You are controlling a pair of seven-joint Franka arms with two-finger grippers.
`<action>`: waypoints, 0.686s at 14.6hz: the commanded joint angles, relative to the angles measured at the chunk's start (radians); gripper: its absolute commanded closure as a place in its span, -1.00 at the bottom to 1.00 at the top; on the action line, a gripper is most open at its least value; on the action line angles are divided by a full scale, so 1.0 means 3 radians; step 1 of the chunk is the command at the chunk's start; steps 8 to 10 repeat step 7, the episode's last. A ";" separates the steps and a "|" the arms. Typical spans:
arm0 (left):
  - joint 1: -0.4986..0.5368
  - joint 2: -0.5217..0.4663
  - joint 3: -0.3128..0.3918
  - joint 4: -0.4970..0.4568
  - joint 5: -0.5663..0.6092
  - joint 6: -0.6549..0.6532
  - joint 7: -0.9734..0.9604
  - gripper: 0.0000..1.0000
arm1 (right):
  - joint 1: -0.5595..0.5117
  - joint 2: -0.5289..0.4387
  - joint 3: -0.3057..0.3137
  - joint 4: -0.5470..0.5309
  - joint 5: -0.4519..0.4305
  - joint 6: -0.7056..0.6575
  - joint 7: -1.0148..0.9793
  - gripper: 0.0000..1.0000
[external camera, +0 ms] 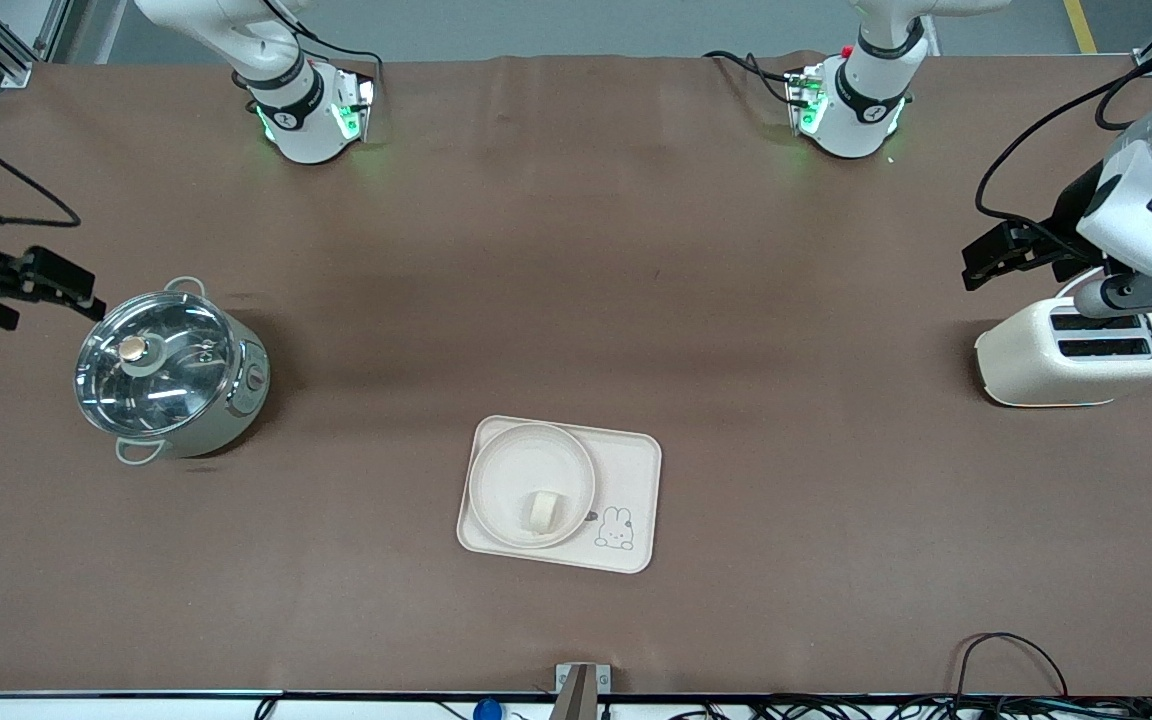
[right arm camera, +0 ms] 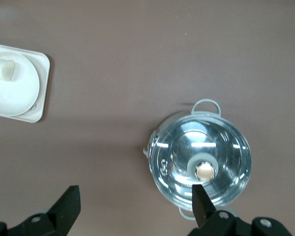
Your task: Place bun in plate and plate on tray
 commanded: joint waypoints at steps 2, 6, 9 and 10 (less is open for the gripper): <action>-0.0007 -0.0025 -0.0009 0.0001 0.0050 -0.0041 -0.0036 -1.00 | -0.0424 -0.0365 0.0426 -0.0388 -0.0103 -0.0021 0.0087 -1.00; -0.0007 -0.0025 -0.0009 0.0001 0.0050 -0.0041 -0.0036 -1.00 | -0.0403 -0.0350 0.0441 -0.0357 -0.0251 -0.0006 0.0112 -1.00; -0.0002 -0.0025 -0.0009 0.0001 0.0050 -0.0041 -0.0036 -1.00 | -0.0403 -0.0350 0.0441 -0.0332 -0.0272 -0.0016 0.0112 -1.00; -0.0002 -0.0025 -0.0009 0.0001 0.0050 -0.0041 -0.0036 -1.00 | -0.0403 -0.0350 0.0441 -0.0332 -0.0272 -0.0016 0.0112 -1.00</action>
